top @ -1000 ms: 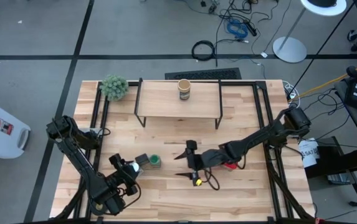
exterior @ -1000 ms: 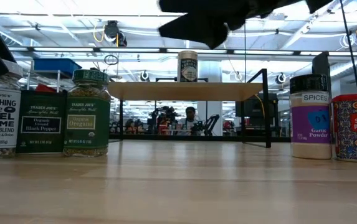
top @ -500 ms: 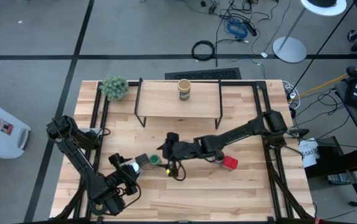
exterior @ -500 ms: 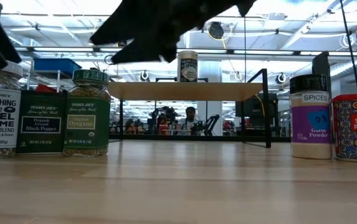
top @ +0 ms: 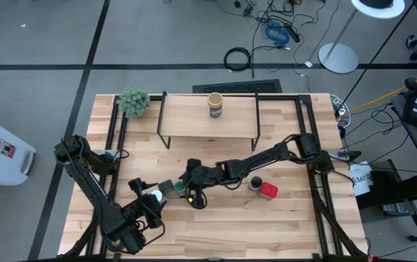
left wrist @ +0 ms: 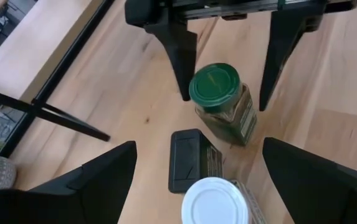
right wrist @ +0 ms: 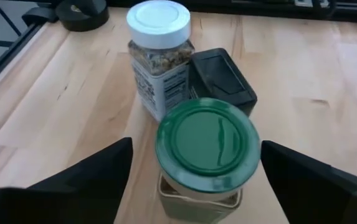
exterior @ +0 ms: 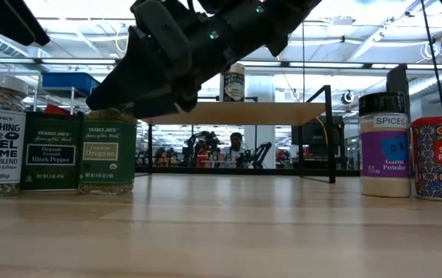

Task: Shelf spices
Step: Move the green seasoning bottle to the middle right of the table

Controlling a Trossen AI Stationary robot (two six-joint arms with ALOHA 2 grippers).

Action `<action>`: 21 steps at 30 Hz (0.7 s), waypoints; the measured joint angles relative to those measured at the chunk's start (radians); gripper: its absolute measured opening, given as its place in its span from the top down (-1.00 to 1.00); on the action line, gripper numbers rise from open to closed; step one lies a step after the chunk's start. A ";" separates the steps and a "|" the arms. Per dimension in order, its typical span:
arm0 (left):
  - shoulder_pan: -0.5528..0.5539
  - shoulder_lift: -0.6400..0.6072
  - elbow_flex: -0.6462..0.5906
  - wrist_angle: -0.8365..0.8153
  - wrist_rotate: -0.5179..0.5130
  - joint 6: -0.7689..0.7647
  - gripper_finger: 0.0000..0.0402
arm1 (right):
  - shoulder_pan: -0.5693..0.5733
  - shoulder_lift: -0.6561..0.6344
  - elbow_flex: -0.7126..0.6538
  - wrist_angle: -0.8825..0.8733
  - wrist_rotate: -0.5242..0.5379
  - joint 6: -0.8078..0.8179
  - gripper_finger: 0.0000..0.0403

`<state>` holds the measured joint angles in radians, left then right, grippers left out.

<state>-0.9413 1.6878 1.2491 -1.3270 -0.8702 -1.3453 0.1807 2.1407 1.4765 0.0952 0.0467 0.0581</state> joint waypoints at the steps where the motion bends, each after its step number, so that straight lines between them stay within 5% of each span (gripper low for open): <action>1: 0.000 0.000 0.000 0.000 -0.001 0.000 -0.78 | 0.000 0.000 0.000 0.001 0.000 -0.002 -0.63; 12: 0.000 0.000 0.000 -0.003 -0.015 0.000 -0.78 | 0.000 0.000 0.002 0.011 0.003 -0.018 0.07; 21: 0.002 0.000 0.000 -0.022 -0.049 -0.001 -0.78 | 0.017 -0.032 0.002 -0.033 0.003 -0.016 0.06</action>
<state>-0.9398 1.6878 1.2491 -1.3487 -0.9197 -1.3465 0.1979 2.1082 1.4780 0.0626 0.0499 0.0420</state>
